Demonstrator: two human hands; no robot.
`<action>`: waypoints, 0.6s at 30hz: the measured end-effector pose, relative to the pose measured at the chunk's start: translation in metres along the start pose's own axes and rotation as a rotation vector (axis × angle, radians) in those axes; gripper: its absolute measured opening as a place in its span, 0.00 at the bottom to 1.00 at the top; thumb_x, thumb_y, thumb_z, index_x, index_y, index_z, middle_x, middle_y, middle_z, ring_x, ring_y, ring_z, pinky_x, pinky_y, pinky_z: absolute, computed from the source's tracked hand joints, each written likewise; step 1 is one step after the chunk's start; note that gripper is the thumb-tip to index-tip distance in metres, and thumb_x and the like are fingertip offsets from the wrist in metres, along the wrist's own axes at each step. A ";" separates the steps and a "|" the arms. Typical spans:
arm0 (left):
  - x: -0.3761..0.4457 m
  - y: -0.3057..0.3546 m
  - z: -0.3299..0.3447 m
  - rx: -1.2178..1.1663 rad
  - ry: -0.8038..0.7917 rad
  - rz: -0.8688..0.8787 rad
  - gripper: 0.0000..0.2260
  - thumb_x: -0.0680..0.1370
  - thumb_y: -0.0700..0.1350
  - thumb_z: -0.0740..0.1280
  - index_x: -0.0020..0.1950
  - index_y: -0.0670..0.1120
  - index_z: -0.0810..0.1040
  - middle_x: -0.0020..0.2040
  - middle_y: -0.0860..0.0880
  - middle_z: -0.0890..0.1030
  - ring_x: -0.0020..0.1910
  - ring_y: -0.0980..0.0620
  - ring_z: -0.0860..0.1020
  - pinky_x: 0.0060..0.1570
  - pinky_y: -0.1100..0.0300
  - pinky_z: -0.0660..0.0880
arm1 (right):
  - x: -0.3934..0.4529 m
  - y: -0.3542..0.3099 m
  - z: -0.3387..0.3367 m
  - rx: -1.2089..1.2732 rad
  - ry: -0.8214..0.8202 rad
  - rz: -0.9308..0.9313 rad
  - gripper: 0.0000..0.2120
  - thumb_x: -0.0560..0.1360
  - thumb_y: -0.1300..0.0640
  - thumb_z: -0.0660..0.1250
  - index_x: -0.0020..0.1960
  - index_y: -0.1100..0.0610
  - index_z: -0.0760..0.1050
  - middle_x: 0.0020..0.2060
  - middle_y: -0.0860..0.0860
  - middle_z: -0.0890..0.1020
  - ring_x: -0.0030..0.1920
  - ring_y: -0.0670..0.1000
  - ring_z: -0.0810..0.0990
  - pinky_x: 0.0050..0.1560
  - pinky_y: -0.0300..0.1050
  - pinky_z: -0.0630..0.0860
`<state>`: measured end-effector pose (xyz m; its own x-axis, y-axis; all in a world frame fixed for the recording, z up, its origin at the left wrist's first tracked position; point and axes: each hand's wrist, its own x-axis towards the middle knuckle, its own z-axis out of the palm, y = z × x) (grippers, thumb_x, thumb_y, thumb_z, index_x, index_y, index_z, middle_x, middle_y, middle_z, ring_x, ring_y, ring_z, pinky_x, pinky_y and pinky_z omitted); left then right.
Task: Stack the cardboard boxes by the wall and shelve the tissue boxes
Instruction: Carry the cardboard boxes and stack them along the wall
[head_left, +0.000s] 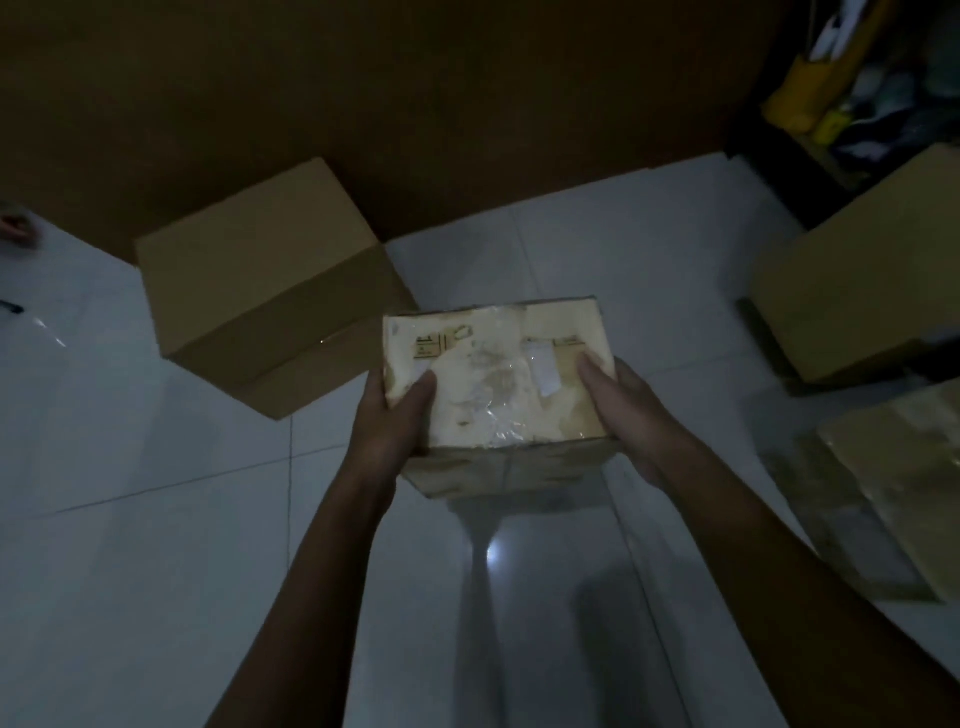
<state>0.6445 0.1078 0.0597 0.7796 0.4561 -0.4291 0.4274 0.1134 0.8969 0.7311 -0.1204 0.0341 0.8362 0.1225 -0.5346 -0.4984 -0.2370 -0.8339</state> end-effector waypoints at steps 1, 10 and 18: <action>-0.016 0.018 0.003 0.011 -0.011 -0.005 0.19 0.80 0.50 0.70 0.71 0.54 0.75 0.61 0.52 0.84 0.57 0.50 0.84 0.56 0.48 0.82 | -0.020 -0.014 -0.009 0.007 0.027 0.011 0.19 0.81 0.41 0.61 0.68 0.47 0.73 0.57 0.47 0.81 0.55 0.49 0.81 0.56 0.47 0.79; -0.175 0.203 0.017 0.096 -0.063 -0.041 0.20 0.81 0.51 0.69 0.73 0.54 0.73 0.61 0.53 0.83 0.55 0.52 0.84 0.46 0.57 0.83 | -0.205 -0.160 -0.086 0.017 0.151 0.028 0.29 0.77 0.35 0.62 0.73 0.47 0.69 0.65 0.48 0.78 0.63 0.52 0.77 0.68 0.53 0.74; -0.305 0.321 -0.001 0.159 -0.201 0.047 0.22 0.81 0.51 0.69 0.75 0.57 0.70 0.63 0.56 0.82 0.60 0.53 0.82 0.53 0.56 0.80 | -0.375 -0.240 -0.118 0.115 0.296 -0.015 0.21 0.80 0.40 0.63 0.70 0.46 0.71 0.59 0.45 0.80 0.61 0.48 0.78 0.61 0.45 0.74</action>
<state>0.5437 0.0060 0.4780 0.8691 0.2710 -0.4138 0.4424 -0.0517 0.8953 0.5640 -0.2229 0.4506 0.8654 -0.1647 -0.4733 -0.4943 -0.1249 -0.8603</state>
